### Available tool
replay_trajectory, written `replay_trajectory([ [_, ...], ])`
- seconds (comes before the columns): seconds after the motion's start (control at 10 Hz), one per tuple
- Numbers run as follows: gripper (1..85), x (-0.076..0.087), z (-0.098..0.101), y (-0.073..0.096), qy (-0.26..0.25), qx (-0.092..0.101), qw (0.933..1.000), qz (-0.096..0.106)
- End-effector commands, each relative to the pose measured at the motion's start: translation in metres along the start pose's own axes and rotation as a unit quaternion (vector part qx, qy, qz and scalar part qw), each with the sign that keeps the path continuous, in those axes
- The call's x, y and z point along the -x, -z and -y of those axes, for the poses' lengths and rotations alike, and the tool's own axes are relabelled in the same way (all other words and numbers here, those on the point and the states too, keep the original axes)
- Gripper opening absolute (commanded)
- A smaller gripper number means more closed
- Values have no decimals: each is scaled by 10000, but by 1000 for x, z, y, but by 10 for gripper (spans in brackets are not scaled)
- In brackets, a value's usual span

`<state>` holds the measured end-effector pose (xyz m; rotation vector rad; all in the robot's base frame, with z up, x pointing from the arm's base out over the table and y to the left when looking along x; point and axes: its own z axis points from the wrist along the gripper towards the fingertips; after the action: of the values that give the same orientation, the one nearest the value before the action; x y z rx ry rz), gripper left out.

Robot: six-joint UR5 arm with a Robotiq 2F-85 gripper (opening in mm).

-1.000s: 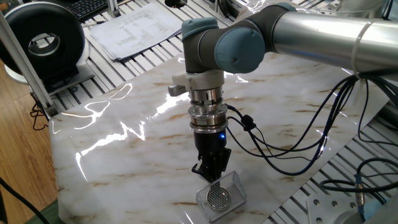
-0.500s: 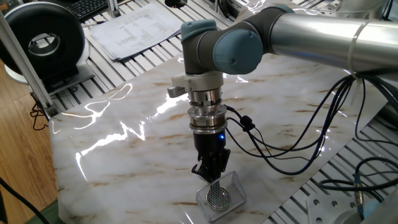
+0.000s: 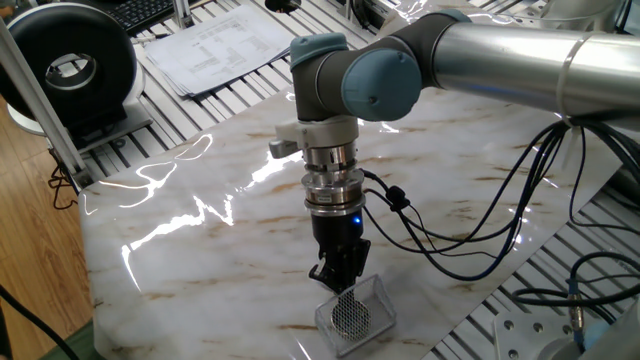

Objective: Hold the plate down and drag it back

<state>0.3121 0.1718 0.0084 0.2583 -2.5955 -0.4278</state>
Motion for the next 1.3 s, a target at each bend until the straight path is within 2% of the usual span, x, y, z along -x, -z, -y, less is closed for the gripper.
replay_trajectory([
  [0.0,13,1,-9,2,-44,179,9998,26],
  [0.5,13,-4,-8,1,-135,162,9997,-77],
  [1.2,13,1,-4,-5,-139,141,9998,-63],
])
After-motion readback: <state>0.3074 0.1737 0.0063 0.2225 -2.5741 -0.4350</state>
